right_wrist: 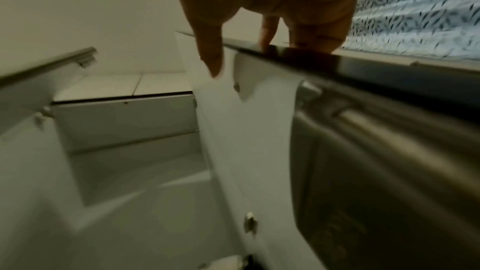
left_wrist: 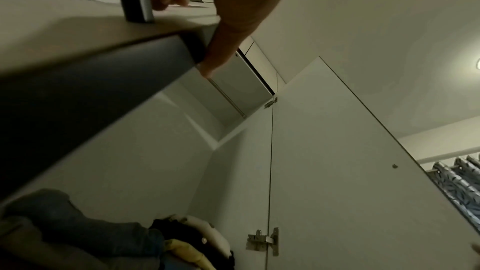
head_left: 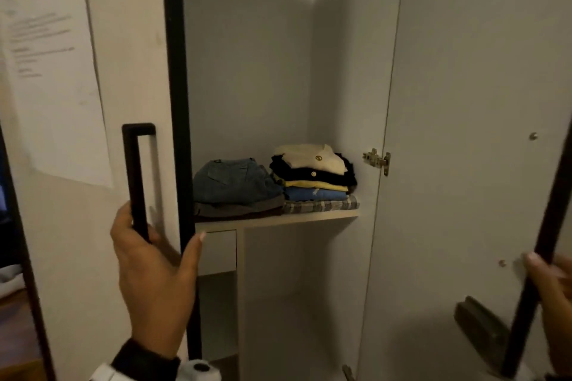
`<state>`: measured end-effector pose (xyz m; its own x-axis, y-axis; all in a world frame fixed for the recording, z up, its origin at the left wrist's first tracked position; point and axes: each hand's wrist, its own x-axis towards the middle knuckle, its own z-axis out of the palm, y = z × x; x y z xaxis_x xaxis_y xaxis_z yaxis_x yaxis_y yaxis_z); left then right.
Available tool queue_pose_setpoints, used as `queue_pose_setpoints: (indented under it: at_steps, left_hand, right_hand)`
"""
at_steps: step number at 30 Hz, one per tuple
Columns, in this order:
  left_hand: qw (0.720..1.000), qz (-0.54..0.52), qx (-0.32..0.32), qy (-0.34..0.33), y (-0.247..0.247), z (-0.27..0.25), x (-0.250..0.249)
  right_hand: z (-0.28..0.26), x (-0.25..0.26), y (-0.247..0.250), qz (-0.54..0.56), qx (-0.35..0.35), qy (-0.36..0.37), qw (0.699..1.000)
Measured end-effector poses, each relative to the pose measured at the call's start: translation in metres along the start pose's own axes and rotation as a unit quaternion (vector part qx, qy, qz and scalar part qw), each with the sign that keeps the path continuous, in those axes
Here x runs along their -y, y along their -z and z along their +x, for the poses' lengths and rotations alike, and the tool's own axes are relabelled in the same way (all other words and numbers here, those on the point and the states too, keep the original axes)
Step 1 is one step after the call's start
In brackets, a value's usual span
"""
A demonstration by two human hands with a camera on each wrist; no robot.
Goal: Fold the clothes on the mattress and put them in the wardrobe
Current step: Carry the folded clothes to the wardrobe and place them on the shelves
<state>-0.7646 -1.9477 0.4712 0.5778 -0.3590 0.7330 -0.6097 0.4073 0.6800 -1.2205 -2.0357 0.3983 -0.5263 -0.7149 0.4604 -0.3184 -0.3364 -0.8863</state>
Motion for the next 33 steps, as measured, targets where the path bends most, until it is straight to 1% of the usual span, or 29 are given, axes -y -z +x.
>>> queue_pose_setpoints:
  at_steps: [1,3,4,7,8,9,11,13,15,17,21,23,25,28,33]
  left_hand:
    - [0.999,-0.046,0.01,-0.007,0.001,0.003,0.001]
    - [0.986,-0.159,0.046,0.0,0.002,0.015,0.005]
    - [0.979,-0.192,0.068,-0.001,0.003,0.023,0.01]
    - [0.967,-0.199,0.159,-0.019,0.003,0.043,0.02]
    - [0.963,-0.195,0.187,-0.022,0.003,0.048,0.022]
    - [0.958,-0.195,0.211,-0.017,0.001,0.052,0.023]
    - [0.95,-0.188,0.249,-0.001,-0.002,0.06,0.026]
    - [0.946,-0.175,0.271,0.02,-0.009,0.068,0.029]
    - [0.95,-0.152,0.271,0.036,-0.021,0.074,0.031]
    - [0.956,-0.122,0.263,0.043,-0.035,0.08,0.034]
    - [0.968,-0.064,0.241,0.031,-0.068,0.09,0.04]
    - [0.973,-0.045,0.224,0.027,-0.085,0.095,0.045]
    - [0.976,-0.043,0.213,0.03,-0.099,0.101,0.051]
    - [0.983,-0.008,0.186,0.01,-0.117,0.111,0.062]
    - [0.989,0.044,0.139,-0.022,-0.144,0.123,0.075]
  right_hand:
    - [-0.007,0.021,-0.013,0.036,0.037,0.0,0.999]
    - [-0.01,0.047,-0.033,0.073,0.089,0.042,0.992]
    - [-0.013,0.062,-0.04,0.094,0.121,0.059,0.986]
    - [-0.029,0.108,-0.064,0.118,0.241,0.156,0.951]
    - [-0.033,0.118,-0.074,0.139,0.28,0.166,0.935]
    - [-0.033,0.121,-0.085,0.166,0.32,0.165,0.918]
    - [-0.031,0.121,-0.113,0.199,0.369,0.161,0.894]
    - [-0.033,0.122,-0.143,0.215,0.4,0.154,0.878]
    - [-0.035,0.127,-0.174,0.218,0.429,0.162,0.862]
    - [-0.037,0.13,-0.203,0.198,0.443,0.17,0.858]
    - [-0.038,0.136,-0.249,0.15,0.434,0.159,0.874]
    - [-0.04,0.138,-0.265,0.136,0.421,0.155,0.884]
    - [-0.042,0.14,-0.283,0.119,0.392,0.16,0.898]
    - [-0.044,0.143,-0.315,0.068,0.356,0.168,0.917]
    - [-0.039,0.149,-0.356,-0.006,0.343,0.148,0.928]
